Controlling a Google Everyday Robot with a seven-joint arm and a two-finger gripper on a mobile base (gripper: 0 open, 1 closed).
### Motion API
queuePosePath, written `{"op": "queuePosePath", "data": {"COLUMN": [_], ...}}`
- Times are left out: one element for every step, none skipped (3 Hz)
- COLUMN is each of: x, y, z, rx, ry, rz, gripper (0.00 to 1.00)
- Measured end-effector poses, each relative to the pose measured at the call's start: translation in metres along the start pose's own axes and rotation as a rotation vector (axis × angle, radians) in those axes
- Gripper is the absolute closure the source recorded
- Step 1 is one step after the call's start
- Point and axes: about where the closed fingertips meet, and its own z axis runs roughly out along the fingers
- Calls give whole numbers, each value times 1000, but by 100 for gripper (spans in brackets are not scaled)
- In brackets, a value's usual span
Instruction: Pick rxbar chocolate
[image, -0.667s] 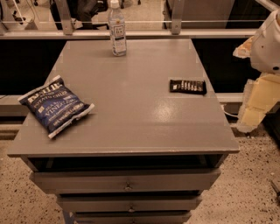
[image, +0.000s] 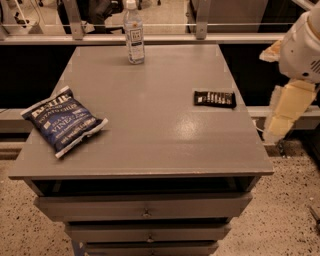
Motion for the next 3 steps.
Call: {"op": "queuePosePath", "data": {"x": [-10, -17, -12], "y": [-44, -88, -121], "z": [27, 51, 81], "rx": [33, 47, 28], "ry": [-61, -110, -175], "rz": [-25, -22, 23], "gripper": [0, 0, 0]}}
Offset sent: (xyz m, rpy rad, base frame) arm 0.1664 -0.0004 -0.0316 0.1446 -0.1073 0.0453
